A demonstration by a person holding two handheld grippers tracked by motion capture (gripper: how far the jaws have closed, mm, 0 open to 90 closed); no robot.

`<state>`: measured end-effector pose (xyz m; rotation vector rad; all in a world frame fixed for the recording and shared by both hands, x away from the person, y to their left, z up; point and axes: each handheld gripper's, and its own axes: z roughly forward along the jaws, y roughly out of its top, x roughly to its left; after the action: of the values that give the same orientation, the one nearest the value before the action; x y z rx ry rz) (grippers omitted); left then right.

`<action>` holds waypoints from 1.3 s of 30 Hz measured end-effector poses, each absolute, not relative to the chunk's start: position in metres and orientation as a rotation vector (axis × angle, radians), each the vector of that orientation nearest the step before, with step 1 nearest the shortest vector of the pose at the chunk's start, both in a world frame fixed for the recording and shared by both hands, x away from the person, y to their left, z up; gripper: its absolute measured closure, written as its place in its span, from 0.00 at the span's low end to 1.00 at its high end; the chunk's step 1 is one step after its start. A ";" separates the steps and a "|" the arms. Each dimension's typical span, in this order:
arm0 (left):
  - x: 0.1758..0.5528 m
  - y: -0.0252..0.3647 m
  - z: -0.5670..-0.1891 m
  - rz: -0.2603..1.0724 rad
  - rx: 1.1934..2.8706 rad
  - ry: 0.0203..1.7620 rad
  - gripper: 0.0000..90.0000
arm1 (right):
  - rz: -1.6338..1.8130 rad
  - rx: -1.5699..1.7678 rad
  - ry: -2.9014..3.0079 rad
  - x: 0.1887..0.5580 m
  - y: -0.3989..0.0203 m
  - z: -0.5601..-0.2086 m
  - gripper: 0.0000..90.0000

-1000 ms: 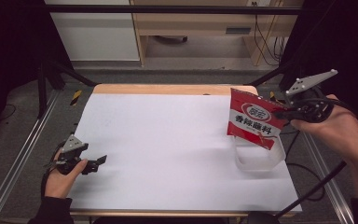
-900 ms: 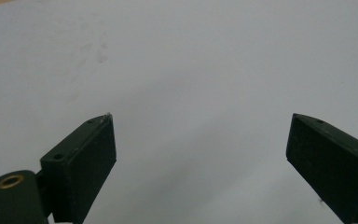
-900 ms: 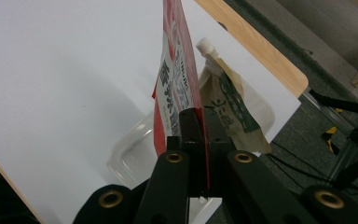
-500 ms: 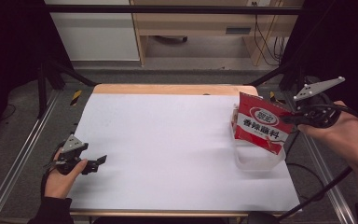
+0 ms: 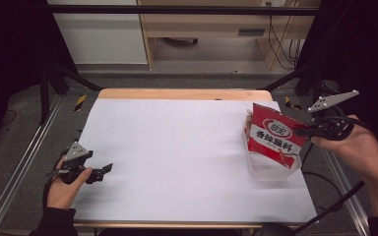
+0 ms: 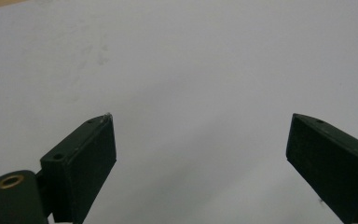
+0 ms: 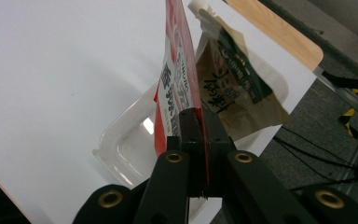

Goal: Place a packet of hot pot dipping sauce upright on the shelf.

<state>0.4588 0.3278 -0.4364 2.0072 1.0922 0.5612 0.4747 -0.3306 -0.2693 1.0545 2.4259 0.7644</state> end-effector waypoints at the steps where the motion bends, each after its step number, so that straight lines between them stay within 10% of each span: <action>1: 0.459 0.328 -0.436 0.560 2.007 1.092 0.09 | 0.772 1.064 2.426 0.475 -0.331 -0.272 1.00; 19: 0.459 0.328 -0.437 0.556 2.011 1.093 0.09 | 0.766 1.192 2.426 0.472 -0.362 -0.299 0.97; 39: 0.458 0.330 -0.436 0.557 2.012 1.093 0.09 | 0.733 1.136 2.387 0.491 -0.323 -0.293 0.33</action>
<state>0.4582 0.3296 -0.4364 2.0124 1.0927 0.5570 0.4910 -0.3233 -0.2934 1.1359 2.3874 0.7327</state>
